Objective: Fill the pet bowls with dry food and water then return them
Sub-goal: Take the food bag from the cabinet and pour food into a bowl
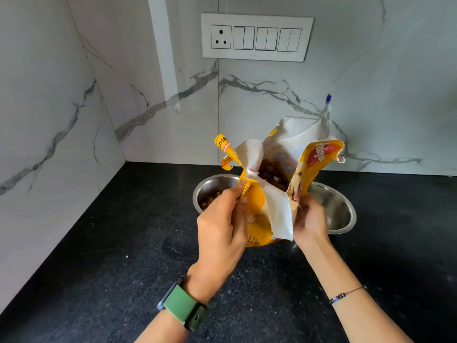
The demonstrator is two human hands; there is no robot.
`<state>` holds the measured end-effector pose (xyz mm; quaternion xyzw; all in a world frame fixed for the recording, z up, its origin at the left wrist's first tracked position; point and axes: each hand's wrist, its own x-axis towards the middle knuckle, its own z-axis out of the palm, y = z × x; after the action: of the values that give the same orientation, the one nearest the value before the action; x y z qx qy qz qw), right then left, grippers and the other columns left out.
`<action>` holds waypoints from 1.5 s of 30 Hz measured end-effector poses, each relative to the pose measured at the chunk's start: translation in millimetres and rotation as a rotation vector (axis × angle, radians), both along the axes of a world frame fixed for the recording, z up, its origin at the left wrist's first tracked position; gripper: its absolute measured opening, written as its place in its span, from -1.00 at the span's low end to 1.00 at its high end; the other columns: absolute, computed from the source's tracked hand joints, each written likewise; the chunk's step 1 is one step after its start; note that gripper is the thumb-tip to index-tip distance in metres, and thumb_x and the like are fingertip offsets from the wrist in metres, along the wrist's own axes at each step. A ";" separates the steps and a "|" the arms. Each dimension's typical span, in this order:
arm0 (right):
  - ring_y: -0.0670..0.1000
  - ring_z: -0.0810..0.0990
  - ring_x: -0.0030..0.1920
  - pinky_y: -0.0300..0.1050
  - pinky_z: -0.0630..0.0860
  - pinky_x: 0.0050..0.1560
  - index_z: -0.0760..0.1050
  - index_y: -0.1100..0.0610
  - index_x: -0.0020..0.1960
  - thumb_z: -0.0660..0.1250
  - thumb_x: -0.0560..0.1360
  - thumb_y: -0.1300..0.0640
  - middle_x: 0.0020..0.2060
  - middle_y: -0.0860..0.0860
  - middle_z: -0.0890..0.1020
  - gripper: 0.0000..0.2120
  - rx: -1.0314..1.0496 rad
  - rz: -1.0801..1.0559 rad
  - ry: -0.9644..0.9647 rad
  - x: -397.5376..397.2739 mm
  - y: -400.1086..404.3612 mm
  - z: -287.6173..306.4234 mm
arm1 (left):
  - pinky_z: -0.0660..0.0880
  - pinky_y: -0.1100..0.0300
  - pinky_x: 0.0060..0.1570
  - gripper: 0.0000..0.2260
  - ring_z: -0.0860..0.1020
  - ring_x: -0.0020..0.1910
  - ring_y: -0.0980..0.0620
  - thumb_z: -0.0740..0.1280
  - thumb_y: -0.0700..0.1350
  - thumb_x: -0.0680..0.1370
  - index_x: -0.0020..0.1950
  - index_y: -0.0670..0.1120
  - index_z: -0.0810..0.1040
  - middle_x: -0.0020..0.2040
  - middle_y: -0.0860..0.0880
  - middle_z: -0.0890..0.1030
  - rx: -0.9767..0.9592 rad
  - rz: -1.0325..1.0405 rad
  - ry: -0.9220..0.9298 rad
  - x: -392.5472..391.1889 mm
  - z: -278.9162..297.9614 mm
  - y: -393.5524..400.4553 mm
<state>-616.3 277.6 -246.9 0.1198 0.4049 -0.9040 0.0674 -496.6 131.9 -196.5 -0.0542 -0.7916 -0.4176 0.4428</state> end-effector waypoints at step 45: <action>-0.01 0.69 -0.14 -0.11 0.64 -0.17 0.54 0.07 0.03 0.19 0.55 0.11 -0.14 0.01 0.70 -0.83 0.174 -0.109 0.209 51.1 42.0 6.7 | 0.49 0.40 0.08 -0.54 0.54 0.07 0.27 0.37 0.10 0.30 0.15 0.18 0.31 0.06 0.14 0.51 0.339 -0.347 -0.540 16.6 -75.9 -20.2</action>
<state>-565.2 319.6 -240.2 0.0521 0.4797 -0.8752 -0.0349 -479.9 111.6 -272.3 -0.0013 -0.7784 -0.6112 0.1428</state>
